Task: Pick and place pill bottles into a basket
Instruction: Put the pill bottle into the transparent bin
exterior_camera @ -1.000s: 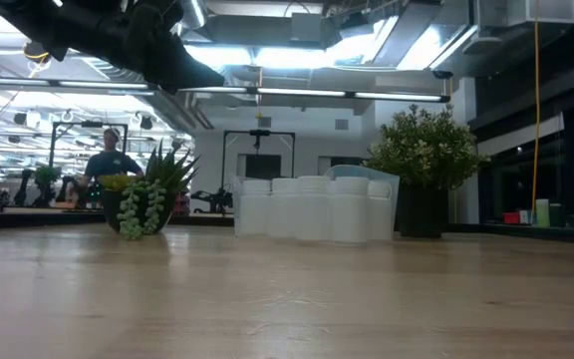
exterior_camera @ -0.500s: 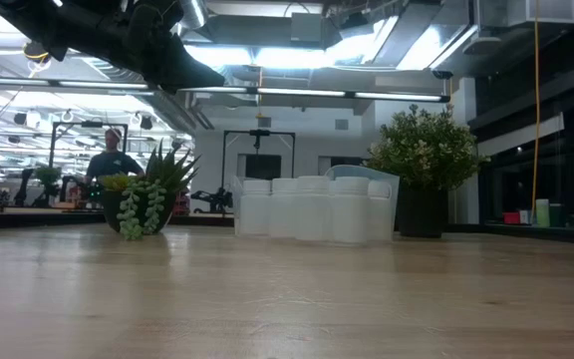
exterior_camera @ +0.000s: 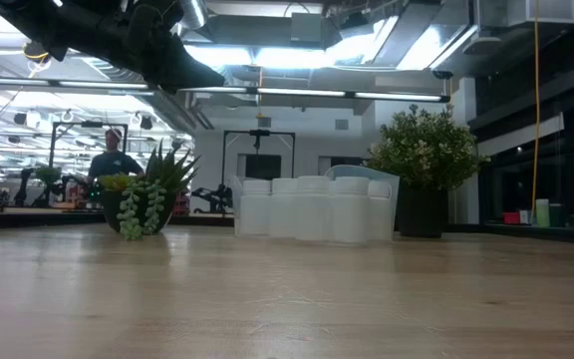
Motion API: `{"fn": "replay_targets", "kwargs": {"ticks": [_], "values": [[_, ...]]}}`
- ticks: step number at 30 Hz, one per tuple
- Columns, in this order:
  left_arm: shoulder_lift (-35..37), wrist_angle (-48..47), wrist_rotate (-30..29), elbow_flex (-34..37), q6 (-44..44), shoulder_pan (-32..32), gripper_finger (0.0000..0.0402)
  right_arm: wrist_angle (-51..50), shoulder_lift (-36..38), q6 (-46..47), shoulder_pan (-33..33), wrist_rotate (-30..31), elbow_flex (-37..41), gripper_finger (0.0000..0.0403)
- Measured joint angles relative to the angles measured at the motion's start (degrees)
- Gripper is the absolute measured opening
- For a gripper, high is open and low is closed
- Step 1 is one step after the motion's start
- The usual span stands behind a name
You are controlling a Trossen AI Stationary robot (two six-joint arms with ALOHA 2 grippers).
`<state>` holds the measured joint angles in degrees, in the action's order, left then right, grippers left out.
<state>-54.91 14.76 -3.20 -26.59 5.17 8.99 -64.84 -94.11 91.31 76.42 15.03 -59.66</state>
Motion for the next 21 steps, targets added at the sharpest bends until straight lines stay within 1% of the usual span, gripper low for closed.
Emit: {"fn": "replay_targets", "kwargs": {"ticks": [3, 7, 11, 17, 21], "values": [[0.0, 0.0, 0.0, 0.0, 0.0, 0.0, 0.0006, 0.2, 0.0, 0.1, 0.0, 0.0, 0.0, 0.0268], [0.0, 0.0, 0.0, 0.0, 0.0, 0.0, 0.0006, 1.0, 0.0, 1.4, -0.1, 0.3, 0.0, 0.0245], [0.0, 0.0, 0.0, 0.0, 0.0, 0.0, 0.0006, 1.6, 0.0, 3.0, -0.1, 0.3, 0.0, 0.0212], [0.0, 0.0, 0.0, 0.0, 0.0, 0.0, 0.0006, 1.7, 0.0, 3.0, -0.6, 0.6, 0.0, 0.0148], [0.0, 0.0, 0.0, 0.0, 0.0, 0.0, 0.0006, 1.7, 0.0, 3.0, -1.3, 0.6, 0.0, 0.0148]]}}
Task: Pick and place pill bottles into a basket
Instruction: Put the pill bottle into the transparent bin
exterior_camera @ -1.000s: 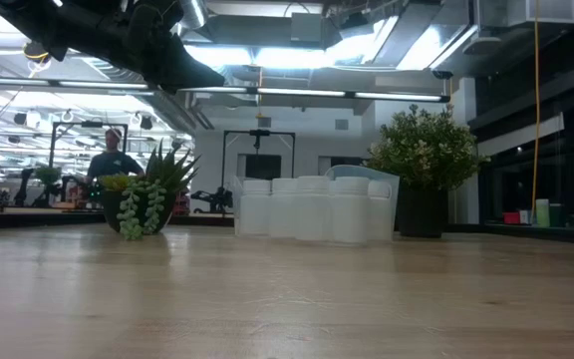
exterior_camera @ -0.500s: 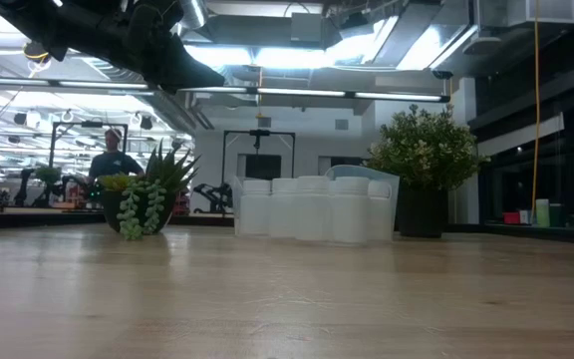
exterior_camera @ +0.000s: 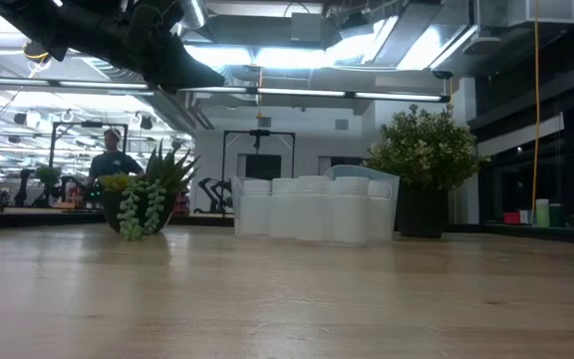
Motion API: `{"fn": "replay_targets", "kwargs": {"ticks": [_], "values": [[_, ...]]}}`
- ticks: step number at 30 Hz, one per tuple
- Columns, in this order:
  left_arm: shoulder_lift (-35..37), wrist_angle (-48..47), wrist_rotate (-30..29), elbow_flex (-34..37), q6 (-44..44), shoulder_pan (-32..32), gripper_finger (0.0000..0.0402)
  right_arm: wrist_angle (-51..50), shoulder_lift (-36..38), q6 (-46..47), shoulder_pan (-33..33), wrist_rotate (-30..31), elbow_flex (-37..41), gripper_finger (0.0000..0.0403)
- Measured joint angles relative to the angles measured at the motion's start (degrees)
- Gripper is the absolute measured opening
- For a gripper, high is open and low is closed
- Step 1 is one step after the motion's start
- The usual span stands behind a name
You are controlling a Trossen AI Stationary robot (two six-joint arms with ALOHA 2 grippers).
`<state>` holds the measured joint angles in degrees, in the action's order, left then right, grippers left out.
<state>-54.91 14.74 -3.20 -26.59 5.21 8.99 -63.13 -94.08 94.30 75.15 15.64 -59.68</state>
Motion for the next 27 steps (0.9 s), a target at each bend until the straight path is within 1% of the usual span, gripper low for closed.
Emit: {"fn": "replay_targets", "kwargs": {"ticks": [6, 9, 14, 18, 21, 24, 27], "values": [[0.0, 0.0, 0.0, 0.0, 0.0, 0.0, 0.0006, -0.3, 0.3, 0.0, -1.0, -0.2, 0.0, 0.0148], [0.0, 0.0, 0.0, 0.0, 0.0, 0.0, 0.0006, -1.4, 1.5, -0.1, -1.8, -0.2, 0.0, 0.0148], [0.0, 0.0, -0.1, 0.0, 0.0, 0.0, 0.0006, -3.1, 6.6, -1.9, -3.9, 3.4, 0.0, 0.0148], [0.0, 0.0, -0.2, 0.0, 0.0, 0.0, 0.0006, -3.6, 11.9, -8.0, -6.2, 8.9, 0.0, 0.0148], [0.0, 0.0, -0.2, 0.0, 0.0, 0.0, 0.0006, -3.7, 15.5, -14.6, -9.5, 11.8, 0.0, 0.0148], [0.0, -0.2, -0.2, 0.0, 0.0, 0.0, 0.0006, -3.7, 18.1, -22.7, -14.0, 13.3, 0.0, 0.0148], [0.0, -0.5, -0.2, 0.0, 0.0, 0.0, 0.0006, -3.0, 19.6, -31.4, -18.9, 13.4, 0.0, 0.0148]]}}
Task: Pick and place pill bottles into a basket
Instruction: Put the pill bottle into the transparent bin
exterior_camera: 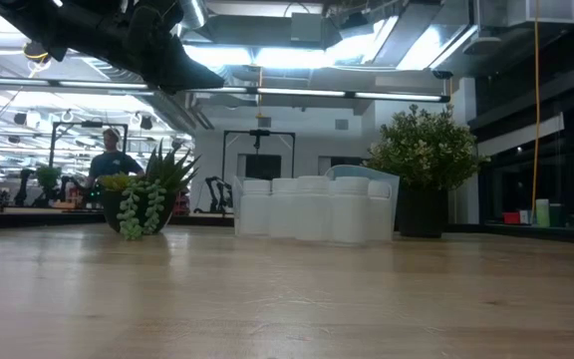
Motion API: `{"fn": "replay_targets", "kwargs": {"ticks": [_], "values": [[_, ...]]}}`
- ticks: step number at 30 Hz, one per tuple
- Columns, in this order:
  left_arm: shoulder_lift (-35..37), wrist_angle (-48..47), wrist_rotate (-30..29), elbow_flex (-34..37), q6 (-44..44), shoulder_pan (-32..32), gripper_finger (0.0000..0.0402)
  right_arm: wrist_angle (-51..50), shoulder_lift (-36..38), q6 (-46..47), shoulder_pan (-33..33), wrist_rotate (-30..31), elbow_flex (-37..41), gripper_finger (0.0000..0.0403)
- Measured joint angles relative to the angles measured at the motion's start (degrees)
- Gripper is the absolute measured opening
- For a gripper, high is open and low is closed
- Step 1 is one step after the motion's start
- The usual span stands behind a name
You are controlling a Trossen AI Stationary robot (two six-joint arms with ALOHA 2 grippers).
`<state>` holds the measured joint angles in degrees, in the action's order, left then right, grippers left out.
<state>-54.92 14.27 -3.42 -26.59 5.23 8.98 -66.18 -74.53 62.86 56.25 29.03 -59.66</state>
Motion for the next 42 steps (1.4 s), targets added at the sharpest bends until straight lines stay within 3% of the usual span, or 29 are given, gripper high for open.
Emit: {"fn": "replay_targets", "kwargs": {"ticks": [5, 12, 18, 24, 35, 42], "values": [[0.0, -0.6, 0.0, 0.0, 0.0, 0.0, 0.0006, 4.4, 0.6, -13.8, -8.1, -0.3, 0.0, 0.0148], [0.0, -1.3, 0.0, 0.0, 0.0, 0.0, 0.0006, 18.6, 0.5, -35.5, -18.0, -4.4, 0.0, 0.0148], [0.0, -1.3, 0.0, 0.0, 0.0, 0.0, 0.0006, 25.2, 0.2, -48.7, -27.8, -7.4, 0.0, 0.0148], [0.0, -1.3, 0.0, 0.0, 0.0, 0.0, 0.0006, 35.5, -3.9, -63.6, -37.4, -14.4, 0.0, 0.0148], [0.0, -1.7, 0.0, 0.0, 0.0, 0.0, 0.0006, 50.4, -11.2, -76.3, -49.9, -18.2, -0.3, 0.0148], [0.0, -1.9, 0.0, 0.0, 0.0, 0.0, 0.0006, 43.1, -19.5, -81.3, -55.1, -18.7, -11.2, 0.0148]]}}
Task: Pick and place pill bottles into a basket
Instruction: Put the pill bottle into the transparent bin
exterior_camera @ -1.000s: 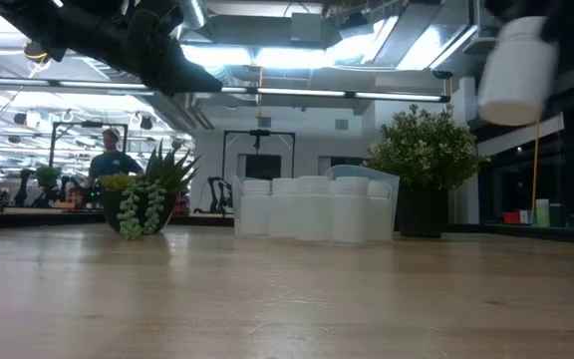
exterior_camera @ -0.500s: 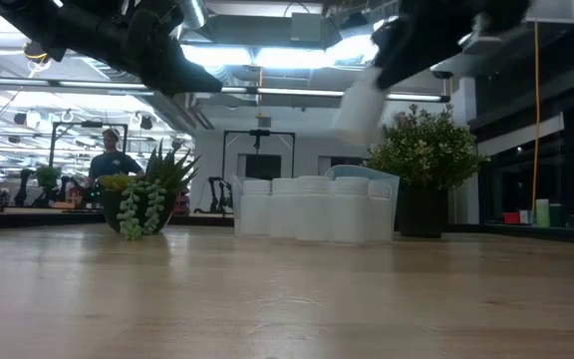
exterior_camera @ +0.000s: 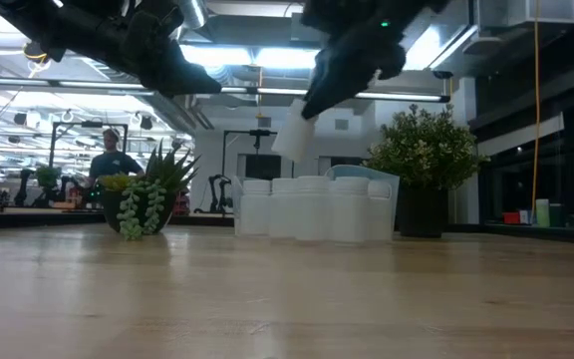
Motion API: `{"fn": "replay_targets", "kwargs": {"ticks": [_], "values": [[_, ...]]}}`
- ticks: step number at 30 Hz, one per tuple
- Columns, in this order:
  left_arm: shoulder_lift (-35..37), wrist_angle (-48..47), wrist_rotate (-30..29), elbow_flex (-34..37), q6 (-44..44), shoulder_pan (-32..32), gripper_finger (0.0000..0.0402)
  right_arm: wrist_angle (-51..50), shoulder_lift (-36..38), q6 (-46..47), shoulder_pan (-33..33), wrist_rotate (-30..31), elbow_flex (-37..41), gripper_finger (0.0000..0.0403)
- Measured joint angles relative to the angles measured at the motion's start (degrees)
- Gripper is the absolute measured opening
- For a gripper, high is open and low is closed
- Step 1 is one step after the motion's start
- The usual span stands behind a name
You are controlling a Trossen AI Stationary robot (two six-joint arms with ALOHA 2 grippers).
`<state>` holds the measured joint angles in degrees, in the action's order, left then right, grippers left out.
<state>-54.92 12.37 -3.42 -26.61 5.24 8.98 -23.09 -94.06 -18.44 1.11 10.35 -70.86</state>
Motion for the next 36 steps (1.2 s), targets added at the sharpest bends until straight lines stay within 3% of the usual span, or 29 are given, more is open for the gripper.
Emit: {"fn": "replay_targets", "kwargs": {"ticks": [7, 17, 22, 36], "values": [[0.0, -2.0, 0.0, 0.0, 0.4, 0.0, 0.0006, -10.8, -7.1, -3.6, -4.2, -1.1, -12.5, 0.0148], [0.0, -4.0, 0.0, 0.0, 3.0, 0.0, 0.0006, -18.7, -8.7, -3.9, -8.6, -4.3, -19.9, 0.0148], [0.0, -4.1, 0.0, 0.0, 3.0, 0.0, 0.0006, -18.9, -8.7, -3.8, -9.6, -7.9, -20.4, 0.0148], [0.0, -4.0, 0.0, 0.0, 3.0, 0.0, 0.0006, -16.2, -9.5, -3.7, -10.9, -8.1, -16.1, 0.0148]]}}
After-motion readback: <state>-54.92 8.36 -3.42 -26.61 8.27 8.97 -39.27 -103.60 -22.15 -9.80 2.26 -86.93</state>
